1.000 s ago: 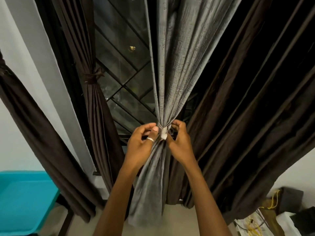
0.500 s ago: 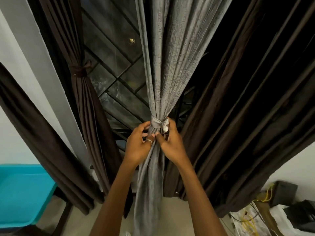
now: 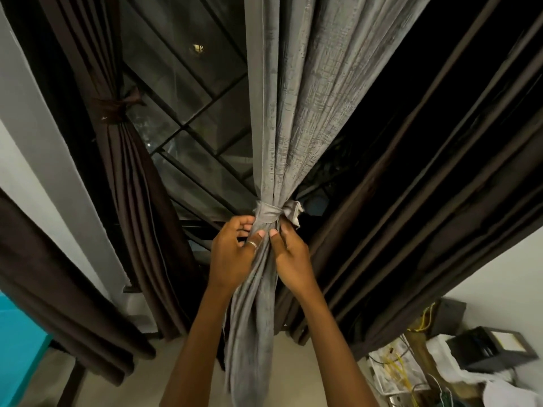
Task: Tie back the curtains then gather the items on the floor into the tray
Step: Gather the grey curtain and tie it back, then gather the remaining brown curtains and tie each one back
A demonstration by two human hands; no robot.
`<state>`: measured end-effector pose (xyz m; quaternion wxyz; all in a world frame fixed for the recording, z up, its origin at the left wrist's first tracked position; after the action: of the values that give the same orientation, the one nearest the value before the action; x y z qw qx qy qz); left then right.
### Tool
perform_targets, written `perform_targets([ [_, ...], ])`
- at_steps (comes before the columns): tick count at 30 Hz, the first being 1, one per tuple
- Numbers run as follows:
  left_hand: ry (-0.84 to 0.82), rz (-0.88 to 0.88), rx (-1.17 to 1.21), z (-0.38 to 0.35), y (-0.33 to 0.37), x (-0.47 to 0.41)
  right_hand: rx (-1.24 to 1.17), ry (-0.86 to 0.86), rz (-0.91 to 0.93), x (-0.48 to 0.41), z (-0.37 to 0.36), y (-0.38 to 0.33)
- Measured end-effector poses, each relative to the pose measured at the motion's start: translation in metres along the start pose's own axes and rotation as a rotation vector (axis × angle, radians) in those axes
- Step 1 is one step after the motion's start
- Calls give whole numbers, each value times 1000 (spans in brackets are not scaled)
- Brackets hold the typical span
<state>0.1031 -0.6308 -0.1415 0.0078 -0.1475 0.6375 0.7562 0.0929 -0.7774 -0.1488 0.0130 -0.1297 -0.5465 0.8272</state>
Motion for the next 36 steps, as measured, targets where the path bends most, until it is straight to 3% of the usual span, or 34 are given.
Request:
perform_targets([
  [11,117,5,-33,-13,8,8,-40,57,-34,2,17,1],
  [19,488,-55,-129,-34,40,37,-28,135,-59,4,78,21],
  [29,305,-90,-145,-168,72,69,-5,556,39,-9,254,41],
  [36,276,-104,-85,-205,102,67,91,495,306,-55,270,-39],
])
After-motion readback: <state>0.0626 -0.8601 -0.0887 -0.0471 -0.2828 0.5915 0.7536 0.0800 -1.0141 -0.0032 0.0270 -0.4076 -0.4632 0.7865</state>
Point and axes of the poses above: each hand's wrist, its own x-axis away from the middle knuckle, its own z-axis out of the back of the hand, y = z × x, the point moved 8 cm from there along -x, towards the middle knuckle, and after that the axes turned 4 degrees about y, right-handed, at the moved point
